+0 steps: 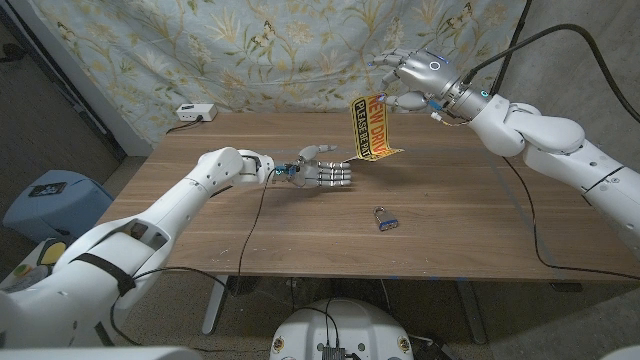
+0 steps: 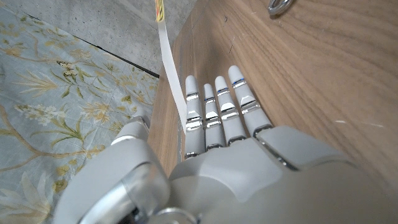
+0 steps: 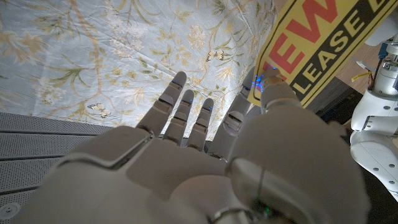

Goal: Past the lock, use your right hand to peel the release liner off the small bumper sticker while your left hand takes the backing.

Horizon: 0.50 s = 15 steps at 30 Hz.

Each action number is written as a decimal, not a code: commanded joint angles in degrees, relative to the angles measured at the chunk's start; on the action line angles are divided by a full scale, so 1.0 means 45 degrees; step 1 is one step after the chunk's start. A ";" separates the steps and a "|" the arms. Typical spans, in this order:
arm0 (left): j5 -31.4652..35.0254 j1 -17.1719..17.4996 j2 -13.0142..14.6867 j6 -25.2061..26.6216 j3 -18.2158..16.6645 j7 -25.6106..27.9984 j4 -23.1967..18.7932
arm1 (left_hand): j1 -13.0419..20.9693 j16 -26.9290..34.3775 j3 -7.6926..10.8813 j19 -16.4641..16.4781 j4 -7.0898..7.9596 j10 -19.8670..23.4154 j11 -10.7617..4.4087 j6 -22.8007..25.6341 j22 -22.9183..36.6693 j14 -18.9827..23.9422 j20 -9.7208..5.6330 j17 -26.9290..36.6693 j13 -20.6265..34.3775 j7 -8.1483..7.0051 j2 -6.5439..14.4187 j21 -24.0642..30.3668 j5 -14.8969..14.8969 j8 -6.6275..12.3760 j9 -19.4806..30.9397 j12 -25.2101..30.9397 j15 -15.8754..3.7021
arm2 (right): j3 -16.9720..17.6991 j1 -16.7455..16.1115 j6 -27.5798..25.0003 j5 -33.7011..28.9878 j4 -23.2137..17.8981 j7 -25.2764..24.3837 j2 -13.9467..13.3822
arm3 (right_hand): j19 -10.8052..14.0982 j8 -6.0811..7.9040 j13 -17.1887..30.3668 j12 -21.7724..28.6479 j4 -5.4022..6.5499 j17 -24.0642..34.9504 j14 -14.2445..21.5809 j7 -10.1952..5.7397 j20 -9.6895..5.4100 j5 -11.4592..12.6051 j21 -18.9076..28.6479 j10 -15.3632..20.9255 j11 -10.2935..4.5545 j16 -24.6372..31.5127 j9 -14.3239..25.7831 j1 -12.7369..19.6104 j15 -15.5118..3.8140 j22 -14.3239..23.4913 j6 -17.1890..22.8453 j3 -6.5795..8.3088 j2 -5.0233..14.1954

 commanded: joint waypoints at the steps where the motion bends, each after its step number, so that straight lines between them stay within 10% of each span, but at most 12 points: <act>1: 0.1175 -0.1251 -0.1173 -0.0728 0.0487 -0.0844 0.2568 | -0.0093 0.0043 0.0039 0.0080 0.0064 0.0111 -0.0030 0.0057 0.0032 0.0086 0.0074 0.0006 0.0037 -0.0024 -0.0003 0.0049 -0.0030 -0.0001 -0.0031 -0.0015 -0.0029 | 0.0434 -0.0472 -0.0184 0.0120 -0.0494 -0.0123 -0.0349 | 0.0069 0.0068 0.0025 -0.0010 0.0060 0.0034 0.0158 -0.0056 0.0062 0.0069 -0.0033 0.0111 -0.0002 -0.0056 0.0048 0.0034 -0.1246 0.0073 0.0042 -0.0019 0.0015; 15: 0.2674 -0.2806 -0.3158 -0.1852 0.0802 -0.2455 0.6359 | 0.0010 0.0053 0.0200 0.0145 -0.0153 0.0287 -0.0196 0.0395 0.0020 0.0227 0.0004 -0.0077 0.0020 -0.0043 0.0007 0.0064 0.0032 -0.0006 -0.0192 0.0027 -0.0129 | 0.0869 -0.0941 -0.0186 0.0186 -0.0763 -0.0417 -0.0634 | 0.0088 0.0092 0.0026 -0.0006 0.0054 0.0031 0.0184 -0.0054 0.0091 0.0072 -0.0029 0.0138 -0.0023 -0.0069 0.0065 0.0033 -0.1272 0.0073 0.0063 -0.0013 0.0011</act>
